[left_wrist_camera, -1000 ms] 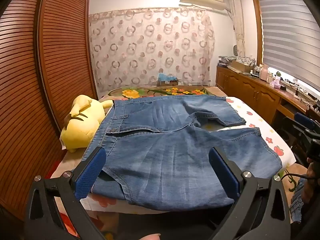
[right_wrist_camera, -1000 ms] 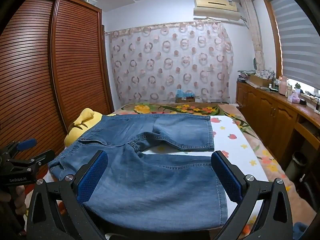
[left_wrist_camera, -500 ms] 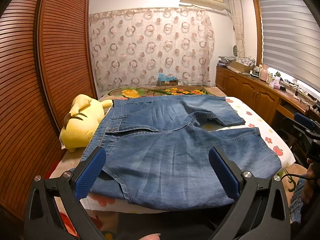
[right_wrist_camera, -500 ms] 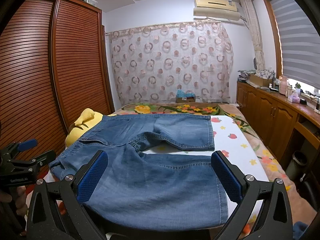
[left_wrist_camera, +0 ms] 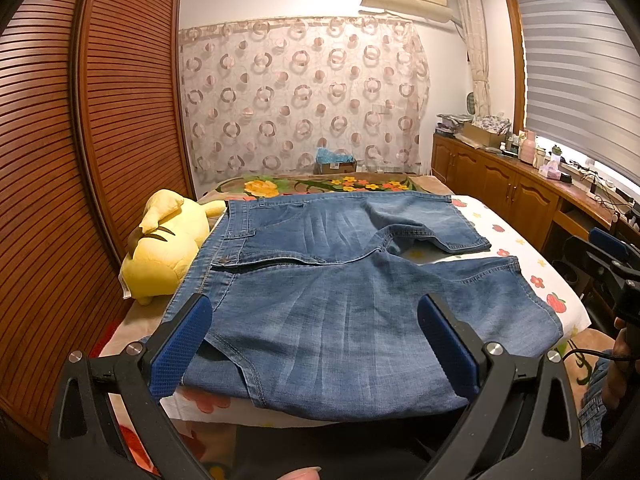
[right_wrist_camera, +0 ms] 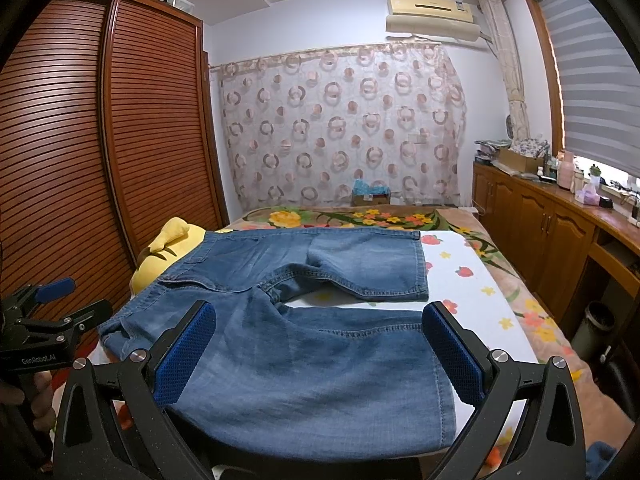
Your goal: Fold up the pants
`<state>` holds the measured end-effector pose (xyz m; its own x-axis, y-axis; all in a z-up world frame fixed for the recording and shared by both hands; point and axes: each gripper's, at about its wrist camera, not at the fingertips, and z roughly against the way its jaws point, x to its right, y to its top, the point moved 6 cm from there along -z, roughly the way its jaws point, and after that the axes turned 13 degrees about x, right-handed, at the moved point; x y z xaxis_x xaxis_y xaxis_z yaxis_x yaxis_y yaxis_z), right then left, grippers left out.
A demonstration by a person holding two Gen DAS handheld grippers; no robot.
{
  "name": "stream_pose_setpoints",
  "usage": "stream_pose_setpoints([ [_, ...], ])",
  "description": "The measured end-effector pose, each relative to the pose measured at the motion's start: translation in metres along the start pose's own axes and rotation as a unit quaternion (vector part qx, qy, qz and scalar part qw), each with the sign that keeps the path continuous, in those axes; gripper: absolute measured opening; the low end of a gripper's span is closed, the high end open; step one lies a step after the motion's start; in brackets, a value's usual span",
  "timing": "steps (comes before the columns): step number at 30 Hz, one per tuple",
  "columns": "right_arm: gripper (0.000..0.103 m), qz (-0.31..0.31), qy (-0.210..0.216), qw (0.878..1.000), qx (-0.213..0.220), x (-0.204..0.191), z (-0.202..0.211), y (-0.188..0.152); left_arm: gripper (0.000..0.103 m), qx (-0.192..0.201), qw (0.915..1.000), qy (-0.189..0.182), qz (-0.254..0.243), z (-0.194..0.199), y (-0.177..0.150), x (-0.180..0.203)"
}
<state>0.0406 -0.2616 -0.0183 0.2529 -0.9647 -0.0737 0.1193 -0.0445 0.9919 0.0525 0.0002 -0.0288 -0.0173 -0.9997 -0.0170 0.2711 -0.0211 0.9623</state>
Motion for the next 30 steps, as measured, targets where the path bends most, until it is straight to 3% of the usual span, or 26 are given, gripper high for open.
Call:
stream_pose_setpoints([
  [30,0.103,-0.002,-0.001,1.0,0.0,-0.0007,0.0025,-0.0006,0.103,0.006,1.0,0.0,0.0,0.0039,0.0027,0.0024],
])
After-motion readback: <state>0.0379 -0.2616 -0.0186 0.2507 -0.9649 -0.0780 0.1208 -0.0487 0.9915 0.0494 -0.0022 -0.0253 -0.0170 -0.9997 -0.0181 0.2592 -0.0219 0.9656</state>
